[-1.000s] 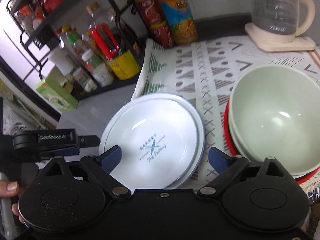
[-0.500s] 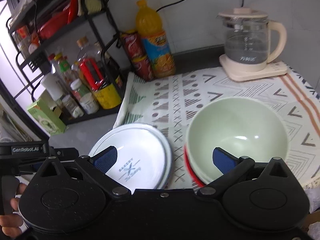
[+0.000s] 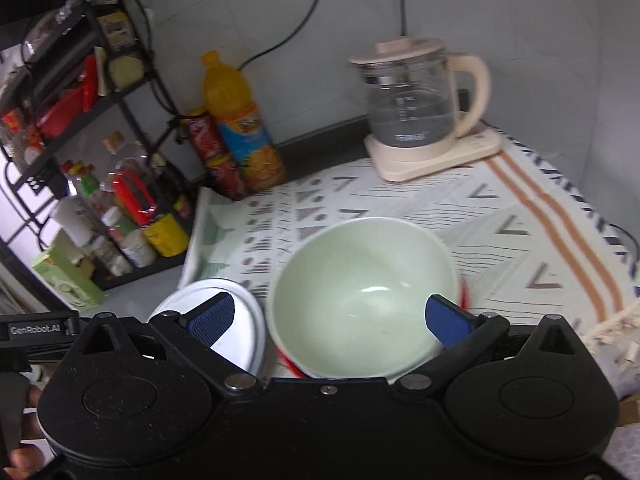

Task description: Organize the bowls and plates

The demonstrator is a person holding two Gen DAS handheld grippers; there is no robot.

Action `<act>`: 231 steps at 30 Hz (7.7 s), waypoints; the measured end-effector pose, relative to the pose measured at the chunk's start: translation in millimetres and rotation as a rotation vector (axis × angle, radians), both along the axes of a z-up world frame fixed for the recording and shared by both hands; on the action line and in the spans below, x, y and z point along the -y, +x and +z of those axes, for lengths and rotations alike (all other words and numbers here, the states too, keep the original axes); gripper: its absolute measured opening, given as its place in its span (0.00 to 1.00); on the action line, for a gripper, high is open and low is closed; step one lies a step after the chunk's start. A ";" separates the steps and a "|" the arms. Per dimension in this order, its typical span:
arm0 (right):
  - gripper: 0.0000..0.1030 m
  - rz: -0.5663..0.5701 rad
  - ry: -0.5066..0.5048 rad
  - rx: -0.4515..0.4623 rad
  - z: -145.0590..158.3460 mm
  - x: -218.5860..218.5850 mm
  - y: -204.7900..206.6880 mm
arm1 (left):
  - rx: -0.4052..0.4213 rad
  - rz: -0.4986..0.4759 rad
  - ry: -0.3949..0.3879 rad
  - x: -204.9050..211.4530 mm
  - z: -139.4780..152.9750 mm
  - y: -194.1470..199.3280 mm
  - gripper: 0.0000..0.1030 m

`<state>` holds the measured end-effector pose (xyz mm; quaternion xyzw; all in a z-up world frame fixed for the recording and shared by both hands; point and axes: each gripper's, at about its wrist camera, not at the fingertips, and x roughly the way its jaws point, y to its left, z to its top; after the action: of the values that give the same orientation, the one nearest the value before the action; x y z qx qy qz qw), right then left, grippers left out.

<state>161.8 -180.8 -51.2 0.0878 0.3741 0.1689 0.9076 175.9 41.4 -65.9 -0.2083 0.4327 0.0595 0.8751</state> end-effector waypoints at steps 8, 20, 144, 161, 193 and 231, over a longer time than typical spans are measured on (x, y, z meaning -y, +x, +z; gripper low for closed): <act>1.00 -0.087 -0.018 -0.026 -1.4 31.6 -3.0 | -0.011 -0.101 0.051 36.7 1.6 17.6 0.69; 1.00 -0.160 0.050 -0.036 -3.3 63.5 -4.0 | -0.040 -0.157 0.047 56.2 -8.4 40.1 0.91; 0.32 0.159 0.059 -0.241 -38.8 -110.0 45.2 | -0.140 0.191 -0.081 -94.7 -37.1 10.2 0.30; 0.33 0.207 0.014 -0.267 -48.2 -139.5 34.3 | -0.148 0.229 -0.119 -110.8 -51.3 -1.1 0.30; 1.00 0.171 0.061 -0.149 -14.8 -98.8 14.2 | -0.052 0.211 0.002 -80.7 1.2 -22.3 1.00; 1.00 -0.040 0.013 0.048 34.4 14.5 -116.5 | 0.062 0.055 0.160 -2.9 54.7 -124.6 1.00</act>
<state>45.3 -195.3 -16.8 0.0970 0.3491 0.1553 0.9190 51.3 44.4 -11.3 -0.1512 0.3936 0.1112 0.8999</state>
